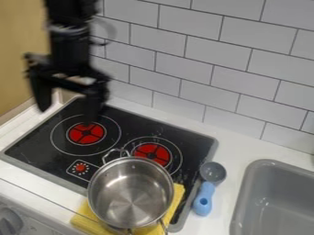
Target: Put the spatula on the left burner
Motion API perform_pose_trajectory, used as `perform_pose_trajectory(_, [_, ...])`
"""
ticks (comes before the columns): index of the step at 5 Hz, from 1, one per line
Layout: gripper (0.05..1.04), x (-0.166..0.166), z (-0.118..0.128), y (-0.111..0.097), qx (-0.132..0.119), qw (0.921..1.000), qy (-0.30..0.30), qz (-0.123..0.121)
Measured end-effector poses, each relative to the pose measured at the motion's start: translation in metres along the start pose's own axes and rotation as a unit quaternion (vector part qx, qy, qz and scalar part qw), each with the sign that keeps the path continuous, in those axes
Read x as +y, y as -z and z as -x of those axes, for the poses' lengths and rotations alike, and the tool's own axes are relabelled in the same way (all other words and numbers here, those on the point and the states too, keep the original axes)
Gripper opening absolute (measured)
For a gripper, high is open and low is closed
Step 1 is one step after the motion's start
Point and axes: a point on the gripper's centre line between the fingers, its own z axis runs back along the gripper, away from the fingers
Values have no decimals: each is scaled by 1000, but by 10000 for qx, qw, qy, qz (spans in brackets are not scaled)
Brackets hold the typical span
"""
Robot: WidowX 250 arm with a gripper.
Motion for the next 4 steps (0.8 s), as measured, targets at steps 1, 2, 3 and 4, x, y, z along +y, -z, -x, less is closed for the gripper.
perform_pose_trajectory(1, [999, -41, -5, -8, -173, 9974, 688, -83])
perform_pose_trajectory(2, [999, -90, -17, -3, -288, 9880, 1515, -50])
perform_pose_trajectory(3, [999, -122, -28, 9, -316, 9814, 1885, -161])
perform_pose_trajectory(4, [999, -137, -41, 26, -309, 9817, 1870, -174])
